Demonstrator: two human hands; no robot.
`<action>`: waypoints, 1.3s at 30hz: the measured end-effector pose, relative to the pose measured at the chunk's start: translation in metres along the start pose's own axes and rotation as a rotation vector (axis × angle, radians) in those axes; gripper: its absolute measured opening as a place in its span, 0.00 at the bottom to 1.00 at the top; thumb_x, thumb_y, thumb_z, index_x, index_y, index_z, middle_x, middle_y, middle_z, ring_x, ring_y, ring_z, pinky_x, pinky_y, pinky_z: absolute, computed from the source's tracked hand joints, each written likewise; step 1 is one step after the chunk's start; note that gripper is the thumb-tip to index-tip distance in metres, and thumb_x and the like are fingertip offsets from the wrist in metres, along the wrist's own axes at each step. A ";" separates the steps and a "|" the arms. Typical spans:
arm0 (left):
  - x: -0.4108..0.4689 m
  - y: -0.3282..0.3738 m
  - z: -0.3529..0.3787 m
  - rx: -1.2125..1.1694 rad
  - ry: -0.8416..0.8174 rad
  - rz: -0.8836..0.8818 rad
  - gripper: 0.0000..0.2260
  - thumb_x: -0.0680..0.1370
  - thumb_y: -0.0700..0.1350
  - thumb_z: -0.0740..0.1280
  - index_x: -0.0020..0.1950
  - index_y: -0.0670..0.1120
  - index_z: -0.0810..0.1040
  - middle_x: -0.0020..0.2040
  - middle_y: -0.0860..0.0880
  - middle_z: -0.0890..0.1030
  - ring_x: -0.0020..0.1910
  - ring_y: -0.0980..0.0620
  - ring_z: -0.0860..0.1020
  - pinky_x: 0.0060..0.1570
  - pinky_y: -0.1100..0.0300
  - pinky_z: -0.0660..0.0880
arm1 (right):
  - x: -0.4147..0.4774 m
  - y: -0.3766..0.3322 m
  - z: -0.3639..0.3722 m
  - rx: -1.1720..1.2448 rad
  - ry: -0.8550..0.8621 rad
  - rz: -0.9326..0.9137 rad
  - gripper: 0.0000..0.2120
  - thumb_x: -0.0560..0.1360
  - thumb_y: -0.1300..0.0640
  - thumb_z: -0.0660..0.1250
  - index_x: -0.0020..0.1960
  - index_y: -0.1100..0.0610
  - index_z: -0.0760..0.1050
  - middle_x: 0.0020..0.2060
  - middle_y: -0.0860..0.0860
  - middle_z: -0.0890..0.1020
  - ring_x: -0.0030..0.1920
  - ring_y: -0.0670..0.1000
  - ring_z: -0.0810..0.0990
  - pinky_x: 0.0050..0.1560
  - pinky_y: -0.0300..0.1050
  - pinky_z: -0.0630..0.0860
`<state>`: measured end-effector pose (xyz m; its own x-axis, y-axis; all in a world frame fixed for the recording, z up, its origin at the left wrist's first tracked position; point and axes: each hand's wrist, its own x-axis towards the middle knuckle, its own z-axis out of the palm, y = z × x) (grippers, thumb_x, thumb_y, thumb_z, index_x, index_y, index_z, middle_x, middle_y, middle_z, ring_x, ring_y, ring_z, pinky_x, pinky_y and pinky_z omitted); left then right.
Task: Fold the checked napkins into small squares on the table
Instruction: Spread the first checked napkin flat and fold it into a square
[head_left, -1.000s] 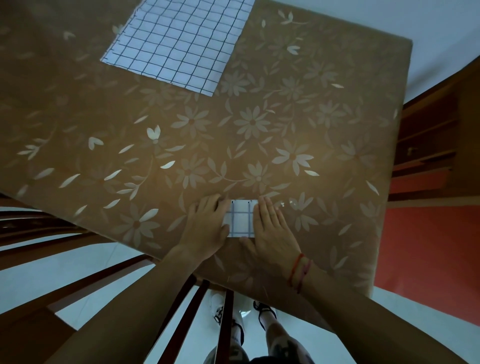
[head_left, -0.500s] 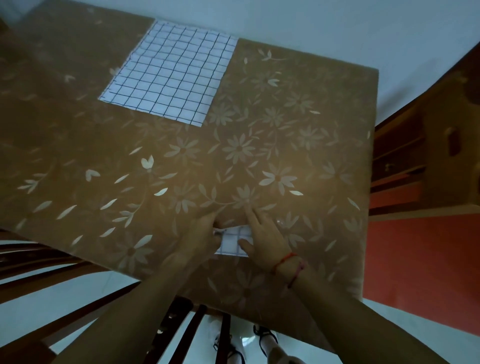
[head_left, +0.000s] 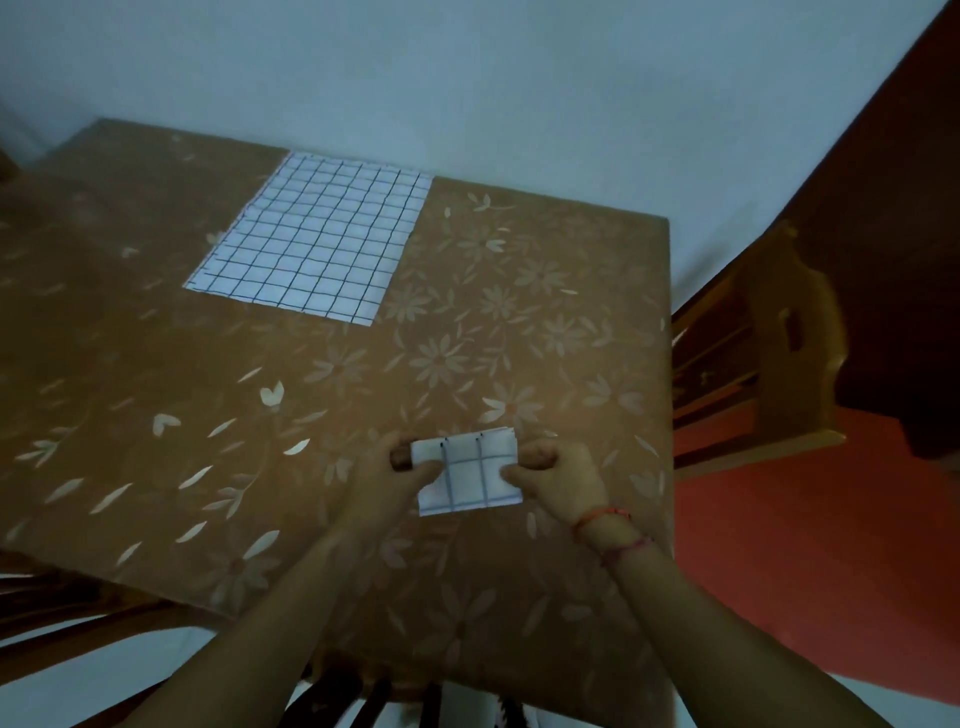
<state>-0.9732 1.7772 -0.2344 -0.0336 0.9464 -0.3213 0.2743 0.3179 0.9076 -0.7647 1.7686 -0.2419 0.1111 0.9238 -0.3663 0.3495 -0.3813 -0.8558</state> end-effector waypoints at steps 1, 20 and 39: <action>0.002 0.005 0.006 -0.065 -0.001 -0.054 0.08 0.74 0.37 0.72 0.51 0.45 0.78 0.44 0.49 0.82 0.41 0.53 0.82 0.35 0.63 0.79 | 0.000 -0.001 -0.009 0.045 0.022 0.020 0.06 0.68 0.65 0.75 0.44 0.64 0.82 0.36 0.51 0.84 0.35 0.45 0.80 0.39 0.38 0.79; 0.053 0.048 0.085 -0.128 -0.170 -0.164 0.07 0.75 0.32 0.69 0.44 0.44 0.79 0.41 0.43 0.82 0.38 0.49 0.81 0.37 0.58 0.81 | 0.028 0.021 -0.097 0.199 0.218 0.142 0.02 0.71 0.62 0.73 0.42 0.61 0.83 0.29 0.51 0.82 0.29 0.46 0.79 0.37 0.42 0.80; 0.169 0.004 0.128 0.116 -0.089 -0.205 0.05 0.74 0.37 0.71 0.42 0.45 0.78 0.40 0.44 0.80 0.37 0.48 0.79 0.41 0.50 0.80 | 0.151 0.070 -0.077 0.007 0.263 0.314 0.05 0.67 0.56 0.77 0.37 0.50 0.81 0.30 0.48 0.81 0.36 0.51 0.83 0.46 0.51 0.82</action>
<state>-0.8549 1.9309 -0.3200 -0.0170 0.8522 -0.5229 0.3789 0.4895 0.7854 -0.6518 1.8843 -0.3287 0.4462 0.7387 -0.5052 0.2542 -0.6459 -0.7198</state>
